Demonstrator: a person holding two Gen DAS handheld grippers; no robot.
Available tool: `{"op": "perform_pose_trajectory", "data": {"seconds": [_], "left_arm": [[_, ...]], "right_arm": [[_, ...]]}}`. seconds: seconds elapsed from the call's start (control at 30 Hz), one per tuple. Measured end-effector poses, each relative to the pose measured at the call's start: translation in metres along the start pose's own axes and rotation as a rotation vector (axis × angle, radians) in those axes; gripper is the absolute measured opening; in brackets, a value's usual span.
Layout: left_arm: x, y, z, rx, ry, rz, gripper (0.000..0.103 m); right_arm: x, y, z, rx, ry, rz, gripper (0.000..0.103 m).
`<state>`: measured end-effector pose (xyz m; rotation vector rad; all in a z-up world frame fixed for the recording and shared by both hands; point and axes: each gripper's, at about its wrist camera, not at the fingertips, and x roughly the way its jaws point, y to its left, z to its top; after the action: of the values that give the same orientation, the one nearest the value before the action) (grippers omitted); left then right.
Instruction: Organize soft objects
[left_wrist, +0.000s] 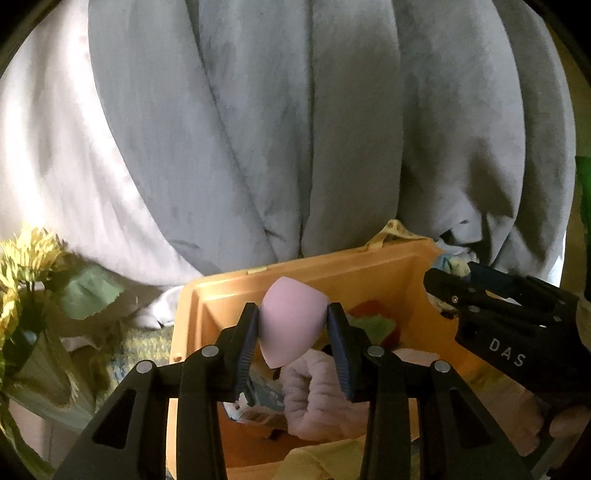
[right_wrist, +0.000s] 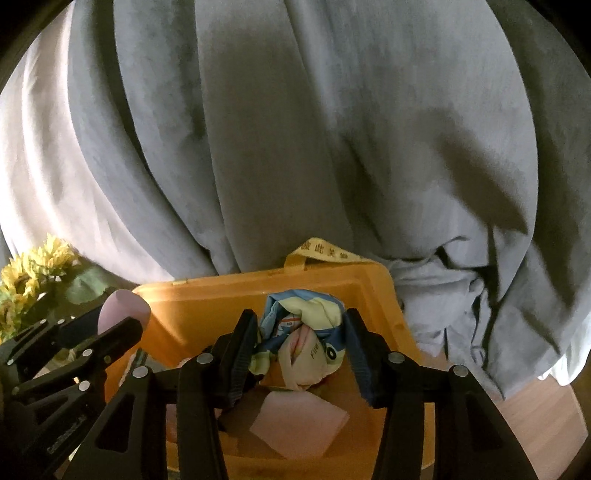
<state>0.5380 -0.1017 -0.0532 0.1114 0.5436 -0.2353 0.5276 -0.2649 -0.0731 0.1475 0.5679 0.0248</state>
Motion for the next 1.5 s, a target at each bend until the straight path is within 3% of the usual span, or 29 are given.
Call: {"op": "perform_pose_trajectory", "data": {"seconds": [0.1, 0.17, 0.4, 0.63, 0.93, 1.13, 1.5], "left_arm": [[0.003, 0.001, -0.001, -0.013, 0.016, 0.01, 0.051], [0.002, 0.004, -0.002, -0.019, 0.02, 0.013, 0.052], [-0.021, 0.009, -0.002, -0.047, 0.008, 0.063, 0.069], [-0.071, 0.009, -0.003, -0.057, -0.043, 0.129, 0.082], [-0.146, -0.002, -0.016, -0.051, -0.124, 0.219, 0.097], [-0.191, -0.014, -0.032, -0.076, -0.158, 0.268, 0.103], [-0.258, -0.035, -0.059, -0.072, -0.17, 0.331, 0.103]], "right_arm": [[0.008, -0.002, -0.001, 0.012, 0.022, -0.005, 0.061], [0.01, -0.004, -0.002, 0.018, 0.026, -0.02, 0.067], [0.0, -0.003, -0.003, 0.011, 0.036, -0.043, 0.073], [-0.041, 0.006, -0.005, 0.008, 0.008, -0.051, 0.084], [-0.108, 0.011, -0.013, 0.018, -0.035, -0.058, 0.088], [-0.153, 0.013, -0.025, -0.009, -0.061, -0.047, 0.09], [-0.218, 0.013, -0.046, -0.03, -0.083, -0.019, 0.093]]}}
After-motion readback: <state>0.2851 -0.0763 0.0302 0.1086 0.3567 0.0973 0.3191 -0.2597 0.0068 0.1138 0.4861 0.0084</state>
